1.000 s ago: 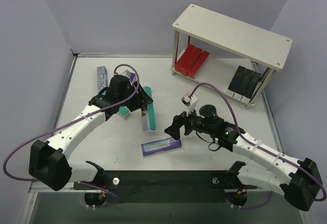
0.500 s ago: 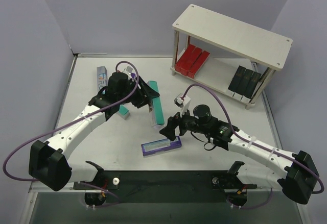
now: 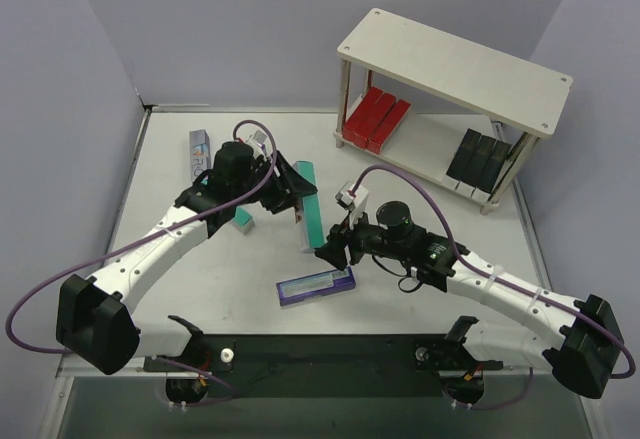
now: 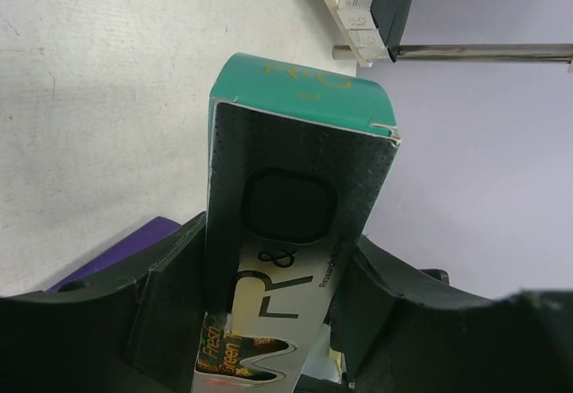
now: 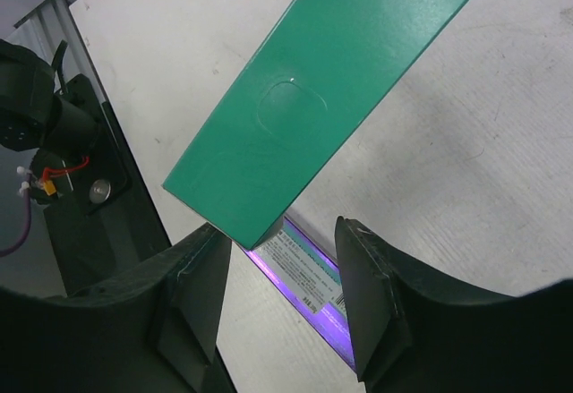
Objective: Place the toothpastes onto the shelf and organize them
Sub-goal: Pick up the toothpaste from the center of the board.
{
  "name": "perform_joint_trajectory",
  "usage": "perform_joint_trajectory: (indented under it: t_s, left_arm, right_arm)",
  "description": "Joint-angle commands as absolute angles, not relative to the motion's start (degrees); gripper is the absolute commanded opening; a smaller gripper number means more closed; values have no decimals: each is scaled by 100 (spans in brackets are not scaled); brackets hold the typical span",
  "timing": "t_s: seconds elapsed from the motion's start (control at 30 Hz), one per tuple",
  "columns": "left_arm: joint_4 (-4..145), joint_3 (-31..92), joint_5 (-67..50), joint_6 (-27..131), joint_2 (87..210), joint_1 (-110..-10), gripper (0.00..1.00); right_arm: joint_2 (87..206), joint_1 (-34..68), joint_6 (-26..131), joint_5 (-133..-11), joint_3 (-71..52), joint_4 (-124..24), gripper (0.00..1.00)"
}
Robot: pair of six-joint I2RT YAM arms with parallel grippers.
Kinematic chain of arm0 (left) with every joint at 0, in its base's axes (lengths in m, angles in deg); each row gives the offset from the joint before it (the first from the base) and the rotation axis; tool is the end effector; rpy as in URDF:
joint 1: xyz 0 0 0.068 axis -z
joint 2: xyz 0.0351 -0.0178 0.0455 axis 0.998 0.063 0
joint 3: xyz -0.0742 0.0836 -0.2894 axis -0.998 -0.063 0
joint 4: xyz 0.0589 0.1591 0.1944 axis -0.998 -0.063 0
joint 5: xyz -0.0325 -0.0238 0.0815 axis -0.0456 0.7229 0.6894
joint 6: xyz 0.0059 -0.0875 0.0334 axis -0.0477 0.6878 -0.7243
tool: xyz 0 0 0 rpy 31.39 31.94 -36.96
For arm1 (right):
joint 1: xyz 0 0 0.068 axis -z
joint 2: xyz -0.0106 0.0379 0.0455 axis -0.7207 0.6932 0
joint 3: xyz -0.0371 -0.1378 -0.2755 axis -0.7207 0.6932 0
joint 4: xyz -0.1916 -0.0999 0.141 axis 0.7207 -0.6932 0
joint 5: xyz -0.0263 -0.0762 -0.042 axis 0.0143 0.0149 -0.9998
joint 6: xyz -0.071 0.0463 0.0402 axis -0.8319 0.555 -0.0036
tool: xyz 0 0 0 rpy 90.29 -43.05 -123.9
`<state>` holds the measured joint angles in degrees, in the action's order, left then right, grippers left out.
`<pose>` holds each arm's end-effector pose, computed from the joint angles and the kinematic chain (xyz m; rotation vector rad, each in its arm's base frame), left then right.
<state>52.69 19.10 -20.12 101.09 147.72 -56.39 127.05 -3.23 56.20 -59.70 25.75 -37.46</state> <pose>0.2647 -0.1860 0.3293 -0.3920 2.3060 -1.2530 0.1561 0.2265 0.3233 -0.8668 1.6256 1.0540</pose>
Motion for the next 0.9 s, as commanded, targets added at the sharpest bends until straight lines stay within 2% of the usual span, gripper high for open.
perform_joint_trajectory:
  t_s: [0.0, 0.73, 0.87]
  left_arm:
    - [5519, 2191, -2327, 10105, 14611, -5492, 62]
    - [6011, 2340, -1510, 10948, 14681, -5360, 62]
    - [6151, 2305, -1264, 11168, 14681, -5378, 63]
  right_arm:
    - [12624, -328, 5475, -6057, 2274, -3615, 47]
    - [12018, -328, 5484, -6796, 2265, -3659, 49]
    - [11851, -319, 5528, -6822, 2204, -3765, 60]
